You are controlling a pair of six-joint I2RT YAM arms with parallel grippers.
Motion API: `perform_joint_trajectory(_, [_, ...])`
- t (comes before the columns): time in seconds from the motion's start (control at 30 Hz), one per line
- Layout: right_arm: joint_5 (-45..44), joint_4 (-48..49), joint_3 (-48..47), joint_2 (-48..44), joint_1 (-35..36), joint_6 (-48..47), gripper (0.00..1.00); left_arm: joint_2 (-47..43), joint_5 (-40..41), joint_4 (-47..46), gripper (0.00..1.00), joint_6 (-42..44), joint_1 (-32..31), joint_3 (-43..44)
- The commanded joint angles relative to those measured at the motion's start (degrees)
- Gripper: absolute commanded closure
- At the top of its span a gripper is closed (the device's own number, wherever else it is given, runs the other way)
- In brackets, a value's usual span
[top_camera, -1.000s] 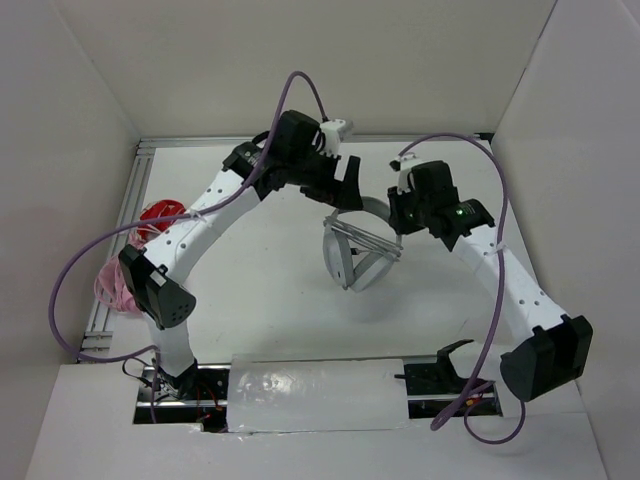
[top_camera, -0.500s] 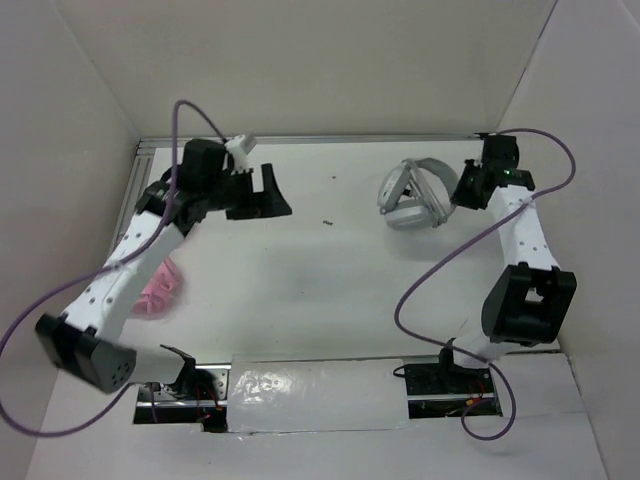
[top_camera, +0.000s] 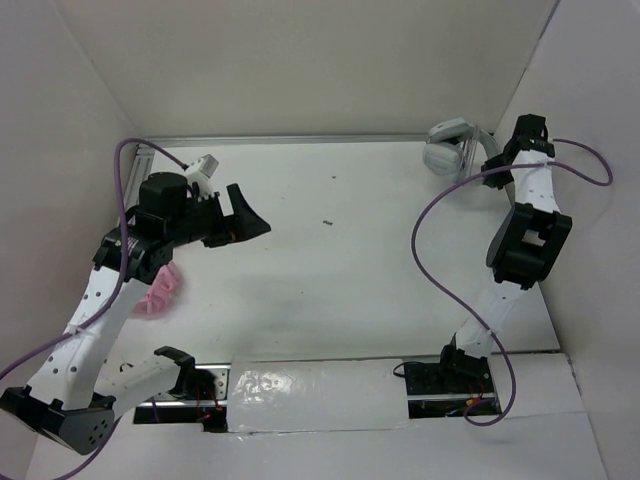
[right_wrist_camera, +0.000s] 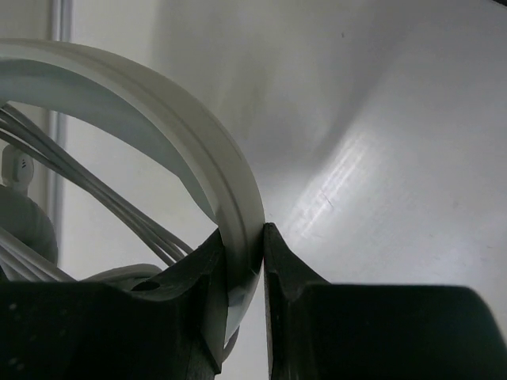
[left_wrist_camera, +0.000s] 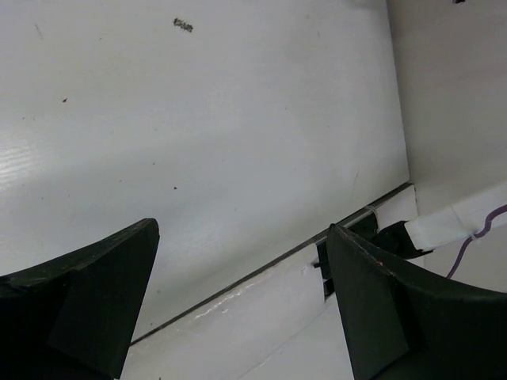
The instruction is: Wrap the headphones
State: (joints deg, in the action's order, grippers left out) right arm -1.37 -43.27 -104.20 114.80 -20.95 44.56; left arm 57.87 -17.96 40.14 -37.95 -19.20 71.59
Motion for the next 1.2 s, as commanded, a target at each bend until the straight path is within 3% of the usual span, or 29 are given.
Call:
perform_joint_trajectory(0.0, [-2.1,-3.2,-10.0,3.8,-0.8,13.6,1.00,0.0,3.2,1.6,0.01,-2.0,0.4,0.3])
perform_joint_trajectory(0.2, [-10.6,0.6,-5.8,4.5,0.5,23.5,1.00,1.4,5.0,1.7,0.01,-1.9,0.7,0.3])
perform_joint_trajectory(0.37, [-20.1,-7.0,-13.8,10.0,3.6,23.3,1.00,1.9,5.4,1.1,0.01,-1.9,1.1,0.0])
perform_joint_trajectory(0.57, [-17.7,-7.3,-14.9,15.1,3.7,25.1,0.96,2.5,5.0,1.1,0.01,-1.8,1.7,-0.3])
perform_joint_trajectory(0.73, [-17.4,-7.5,-14.8,17.6,3.9,25.0,0.82,2.6,5.8,1.8,0.01,-2.4,1.9,-0.1])
perform_joint_trajectory(0.8, [-16.7,-7.4,-14.7,18.1,3.7,24.4,0.75,2.9,5.7,1.5,0.01,-2.6,2.0,-0.1])
perform_joint_trajectory(0.93, [-15.5,-7.6,-16.0,17.7,3.8,21.4,0.29,3.3,5.5,2.2,0.01,-2.6,2.2,0.4])
perform_joint_trajectory(0.97, [-15.7,-7.8,-16.3,17.3,3.8,21.3,0.22,3.4,5.5,2.2,0.01,-2.7,2.2,0.5])
perform_joint_trajectory(1.1, [-16.8,-7.6,-14.9,13.3,3.9,20.0,0.13,2.9,4.3,1.4,0.01,-2.5,2.2,0.3])
perform_joint_trajectory(1.13, [-16.7,-7.1,-14.4,12.2,3.9,18.5,0.01,2.9,4.2,1.3,0.01,-2.5,2.2,0.3])
perform_joint_trajectory(1.17, [-16.7,-6.6,-13.9,9.9,4.0,17.8,0.00,2.6,4.2,1.6,0.01,-2.6,2.2,0.4])
